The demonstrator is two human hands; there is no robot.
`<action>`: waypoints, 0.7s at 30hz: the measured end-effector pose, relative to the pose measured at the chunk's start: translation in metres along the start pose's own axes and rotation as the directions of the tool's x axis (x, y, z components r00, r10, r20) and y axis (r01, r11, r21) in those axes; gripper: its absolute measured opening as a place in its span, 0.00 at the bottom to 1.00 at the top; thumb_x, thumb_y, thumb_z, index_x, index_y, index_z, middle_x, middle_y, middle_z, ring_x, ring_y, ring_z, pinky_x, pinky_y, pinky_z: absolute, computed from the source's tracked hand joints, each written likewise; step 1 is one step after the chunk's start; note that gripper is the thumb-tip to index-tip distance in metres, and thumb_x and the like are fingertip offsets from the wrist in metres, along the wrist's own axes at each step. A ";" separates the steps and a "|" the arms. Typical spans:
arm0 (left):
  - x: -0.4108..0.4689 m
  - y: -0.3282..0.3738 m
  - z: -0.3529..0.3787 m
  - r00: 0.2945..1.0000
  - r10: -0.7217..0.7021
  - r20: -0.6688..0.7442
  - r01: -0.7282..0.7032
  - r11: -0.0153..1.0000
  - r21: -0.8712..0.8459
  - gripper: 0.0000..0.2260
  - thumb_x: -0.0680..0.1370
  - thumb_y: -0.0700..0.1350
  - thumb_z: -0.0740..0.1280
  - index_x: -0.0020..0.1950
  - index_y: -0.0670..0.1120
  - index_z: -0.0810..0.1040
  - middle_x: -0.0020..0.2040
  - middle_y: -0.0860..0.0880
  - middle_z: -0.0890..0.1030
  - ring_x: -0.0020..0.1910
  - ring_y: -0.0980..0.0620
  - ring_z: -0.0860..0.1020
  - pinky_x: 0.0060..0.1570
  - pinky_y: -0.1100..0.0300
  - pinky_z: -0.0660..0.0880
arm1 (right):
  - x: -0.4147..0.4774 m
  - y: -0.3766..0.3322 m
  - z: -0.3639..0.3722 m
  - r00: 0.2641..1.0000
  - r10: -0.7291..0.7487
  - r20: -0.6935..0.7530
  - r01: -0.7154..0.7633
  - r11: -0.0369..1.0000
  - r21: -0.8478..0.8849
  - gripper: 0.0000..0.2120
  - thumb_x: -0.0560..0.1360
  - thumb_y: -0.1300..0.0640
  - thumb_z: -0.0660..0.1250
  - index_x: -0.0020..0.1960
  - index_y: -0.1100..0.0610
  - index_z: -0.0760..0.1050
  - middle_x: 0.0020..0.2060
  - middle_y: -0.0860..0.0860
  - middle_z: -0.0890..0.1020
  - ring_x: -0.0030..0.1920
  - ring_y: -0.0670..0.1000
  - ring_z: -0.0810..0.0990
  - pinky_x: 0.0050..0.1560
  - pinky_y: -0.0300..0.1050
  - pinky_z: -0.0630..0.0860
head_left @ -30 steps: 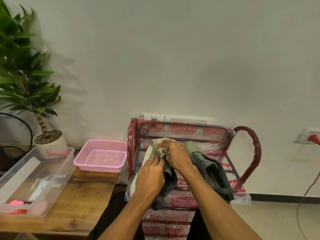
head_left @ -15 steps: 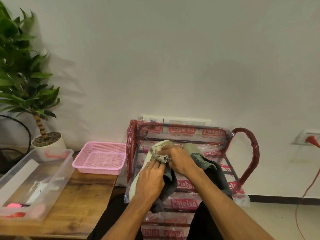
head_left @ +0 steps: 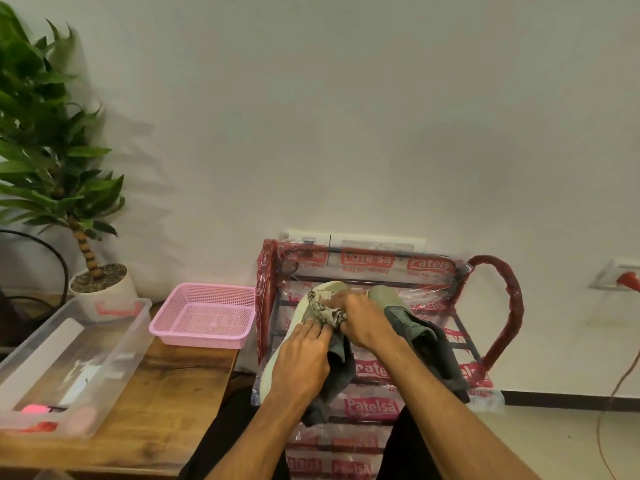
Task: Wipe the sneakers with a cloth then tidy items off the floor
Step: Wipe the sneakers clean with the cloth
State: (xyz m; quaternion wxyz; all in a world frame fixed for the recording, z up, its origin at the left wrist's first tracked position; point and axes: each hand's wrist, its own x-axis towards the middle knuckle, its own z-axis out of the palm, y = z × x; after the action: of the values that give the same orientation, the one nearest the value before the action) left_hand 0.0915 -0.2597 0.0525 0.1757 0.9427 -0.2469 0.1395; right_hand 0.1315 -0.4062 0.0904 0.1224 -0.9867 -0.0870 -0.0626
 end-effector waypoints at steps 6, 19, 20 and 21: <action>-0.003 0.001 0.009 0.999 0.043 -0.019 -0.043 0.999 -0.016 0.22 0.65 0.36 0.73 0.59 0.44 0.80 0.56 0.46 0.83 0.57 0.48 0.80 0.61 0.55 0.74 | -0.006 0.010 0.010 0.996 -0.067 -0.061 0.059 0.990 -0.124 0.26 0.75 0.63 0.67 0.70 0.45 0.72 0.68 0.49 0.72 0.67 0.54 0.70 0.62 0.52 0.72; -0.006 -0.006 0.009 0.998 0.069 -0.013 -0.069 0.998 0.010 0.27 0.59 0.39 0.80 0.58 0.45 0.82 0.54 0.46 0.84 0.54 0.49 0.82 0.57 0.56 0.75 | 0.026 0.022 -0.001 0.978 0.175 -0.115 -0.194 0.964 -0.182 0.23 0.76 0.64 0.68 0.69 0.51 0.72 0.61 0.55 0.77 0.60 0.57 0.75 0.56 0.52 0.77; -0.006 -0.006 0.009 0.998 0.063 -0.018 -0.063 0.998 0.011 0.27 0.59 0.38 0.80 0.58 0.45 0.82 0.54 0.45 0.84 0.54 0.49 0.82 0.57 0.56 0.75 | 0.025 0.019 -0.002 0.980 0.160 -0.118 -0.176 0.973 -0.151 0.23 0.76 0.63 0.69 0.69 0.50 0.73 0.61 0.54 0.78 0.60 0.57 0.76 0.56 0.52 0.77; -0.005 -0.005 0.009 0.998 0.060 -0.026 -0.059 0.998 0.011 0.27 0.59 0.38 0.79 0.58 0.44 0.82 0.54 0.45 0.84 0.54 0.49 0.82 0.57 0.56 0.76 | 0.023 0.015 -0.002 0.981 0.149 -0.124 -0.164 0.978 -0.128 0.22 0.76 0.62 0.68 0.68 0.49 0.73 0.60 0.54 0.78 0.59 0.57 0.77 0.55 0.51 0.77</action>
State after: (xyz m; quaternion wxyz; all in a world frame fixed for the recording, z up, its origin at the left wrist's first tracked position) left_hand 0.0918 -0.2568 0.0413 0.1699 0.9339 -0.2719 0.1582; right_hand 0.1569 -0.4175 0.0925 0.0635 -0.9914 0.0027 -0.1148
